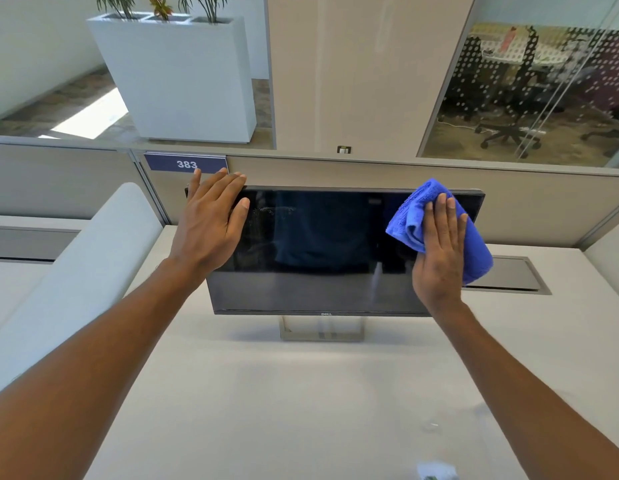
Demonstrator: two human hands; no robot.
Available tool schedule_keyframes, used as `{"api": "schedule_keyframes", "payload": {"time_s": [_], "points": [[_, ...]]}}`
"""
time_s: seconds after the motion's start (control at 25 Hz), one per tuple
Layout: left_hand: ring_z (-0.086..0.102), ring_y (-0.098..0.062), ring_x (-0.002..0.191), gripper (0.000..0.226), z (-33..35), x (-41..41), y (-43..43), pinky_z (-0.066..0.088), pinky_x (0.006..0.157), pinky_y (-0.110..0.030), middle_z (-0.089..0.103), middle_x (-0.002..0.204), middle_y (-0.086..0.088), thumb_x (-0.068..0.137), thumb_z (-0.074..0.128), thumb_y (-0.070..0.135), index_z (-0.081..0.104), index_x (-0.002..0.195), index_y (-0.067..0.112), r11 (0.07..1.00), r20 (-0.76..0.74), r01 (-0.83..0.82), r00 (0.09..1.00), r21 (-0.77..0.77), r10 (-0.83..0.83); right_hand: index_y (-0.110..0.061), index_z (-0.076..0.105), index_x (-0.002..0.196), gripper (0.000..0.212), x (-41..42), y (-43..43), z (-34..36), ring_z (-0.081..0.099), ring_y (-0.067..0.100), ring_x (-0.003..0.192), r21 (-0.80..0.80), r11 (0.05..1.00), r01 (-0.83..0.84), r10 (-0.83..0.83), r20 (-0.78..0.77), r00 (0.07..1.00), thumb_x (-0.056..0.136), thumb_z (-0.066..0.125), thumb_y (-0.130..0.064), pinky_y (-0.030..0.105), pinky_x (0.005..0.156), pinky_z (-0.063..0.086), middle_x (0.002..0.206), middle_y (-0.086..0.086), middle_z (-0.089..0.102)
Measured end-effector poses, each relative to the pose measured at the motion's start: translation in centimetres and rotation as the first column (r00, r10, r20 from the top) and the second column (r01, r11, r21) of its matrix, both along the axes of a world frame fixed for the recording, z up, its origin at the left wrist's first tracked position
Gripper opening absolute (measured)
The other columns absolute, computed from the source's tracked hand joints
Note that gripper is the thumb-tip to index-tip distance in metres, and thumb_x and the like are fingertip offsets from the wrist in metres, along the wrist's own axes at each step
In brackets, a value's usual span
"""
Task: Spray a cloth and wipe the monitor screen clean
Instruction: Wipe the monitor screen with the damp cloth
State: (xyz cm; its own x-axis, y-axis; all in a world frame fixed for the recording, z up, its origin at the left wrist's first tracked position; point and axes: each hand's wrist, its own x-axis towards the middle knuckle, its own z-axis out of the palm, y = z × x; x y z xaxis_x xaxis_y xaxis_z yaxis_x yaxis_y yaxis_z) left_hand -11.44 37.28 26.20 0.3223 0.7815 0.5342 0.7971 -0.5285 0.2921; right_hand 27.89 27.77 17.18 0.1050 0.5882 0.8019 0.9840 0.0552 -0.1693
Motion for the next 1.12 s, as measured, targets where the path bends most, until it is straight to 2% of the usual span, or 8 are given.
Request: {"api": "schedule_keyframes", "payload": {"time_s": [0.08,0.16,0.36,0.52,0.68,0.8,0.96,1.12], "points": [[0.037,-0.025,0.158,0.055,0.0,0.0,0.0,0.006,0.136,-0.05,0.055,0.159,-0.009,0.112,0.033,0.039,0.053,0.154,0.01,1.0,0.004,0.001,1.0,0.002,-0.001,-0.002,0.019,0.165,0.079,-2.3,0.1,-1.3,0.005,0.029,0.164,-0.046,0.999,-0.023,0.025,0.032,0.999,0.093,0.045,0.012,0.054,0.133,0.003,0.174,0.015,0.017],[0.037,-0.025,0.158,0.056,0.0,0.0,0.1,0.006,0.136,-0.05,0.055,0.159,-0.009,0.111,0.033,0.04,0.053,0.154,0.01,1.0,0.008,0.006,1.0,-0.005,-0.006,-0.005,0.014,0.167,0.088,-4.4,0.0,-2.9,0.002,0.028,0.165,-0.145,0.984,-0.101,0.125,0.169,0.978,0.088,0.05,0.011,0.054,0.133,0.0,0.171,0.019,0.026],[0.038,-0.024,0.157,0.055,-0.1,-0.2,0.2,0.007,0.136,-0.048,0.055,0.158,-0.009,0.111,0.035,0.039,0.054,0.154,0.01,1.0,0.009,0.013,1.0,0.014,-0.013,-0.01,0.011,0.168,0.085,-9.0,0.4,-6.0,0.006,0.025,0.165,-0.289,0.929,-0.231,0.332,0.376,0.865,0.09,0.042,0.004,0.048,0.134,-0.001,0.173,0.007,0.023],[0.039,-0.025,0.156,0.053,-0.2,-0.3,0.4,0.008,0.136,-0.048,0.056,0.158,-0.009,0.111,0.037,0.037,0.054,0.153,0.01,0.999,0.012,0.017,1.0,0.027,-0.017,-0.007,0.023,0.166,0.078,-12.2,0.8,-8.5,0.016,0.026,0.162,-0.429,0.869,-0.248,0.484,0.633,0.604,0.09,0.037,0.002,0.047,0.133,-0.004,0.175,0.007,0.021],[0.04,-0.025,0.156,0.051,-0.2,-0.2,0.3,0.008,0.136,-0.048,0.057,0.157,-0.009,0.111,0.038,0.034,0.055,0.153,0.009,0.999,0.015,0.022,1.0,0.035,-0.023,-0.006,0.012,0.168,0.077,-12.7,-0.3,-10.0,0.014,0.024,0.164,-0.547,0.814,-0.198,0.571,0.688,0.448,0.091,0.012,0.003,0.045,0.134,0.0,0.177,0.008,0.012],[0.038,-0.025,0.157,0.051,-0.1,-0.2,0.1,0.008,0.136,-0.049,0.056,0.158,-0.009,0.111,0.038,0.033,0.054,0.153,0.01,0.999,0.016,0.02,1.0,0.026,-0.021,-0.004,0.01,0.168,0.073,-10.1,-1.6,-10.7,0.011,0.024,0.164,-0.557,0.81,-0.184,0.586,0.754,0.297,0.095,0.018,-0.001,0.044,0.135,0.005,0.177,0.008,0.01],[0.037,-0.024,0.158,0.052,0.0,-0.1,-0.1,0.006,0.136,-0.048,0.055,0.159,-0.009,0.111,0.036,0.035,0.053,0.154,0.011,1.0,0.003,0.016,1.0,0.012,-0.016,-0.002,0.011,0.167,0.08,-3.8,-3.1,-9.7,0.012,0.023,0.162,-0.602,0.777,-0.182,0.628,0.731,0.267,0.089,0.023,0.008,0.046,0.13,0.002,0.176,0.008,0.013],[0.035,-0.023,0.159,0.054,0.0,-0.2,0.1,0.003,0.137,-0.046,0.052,0.161,-0.008,0.111,0.034,0.037,0.051,0.156,0.012,1.0,-0.001,0.013,1.0,-0.007,-0.013,-0.005,0.015,0.167,0.082,4.1,-5.5,-7.9,0.019,0.021,0.162,-0.684,0.714,-0.149,0.691,0.655,0.306,0.088,0.008,0.014,0.043,0.129,0.008,0.178,0.007,0.009]]}}
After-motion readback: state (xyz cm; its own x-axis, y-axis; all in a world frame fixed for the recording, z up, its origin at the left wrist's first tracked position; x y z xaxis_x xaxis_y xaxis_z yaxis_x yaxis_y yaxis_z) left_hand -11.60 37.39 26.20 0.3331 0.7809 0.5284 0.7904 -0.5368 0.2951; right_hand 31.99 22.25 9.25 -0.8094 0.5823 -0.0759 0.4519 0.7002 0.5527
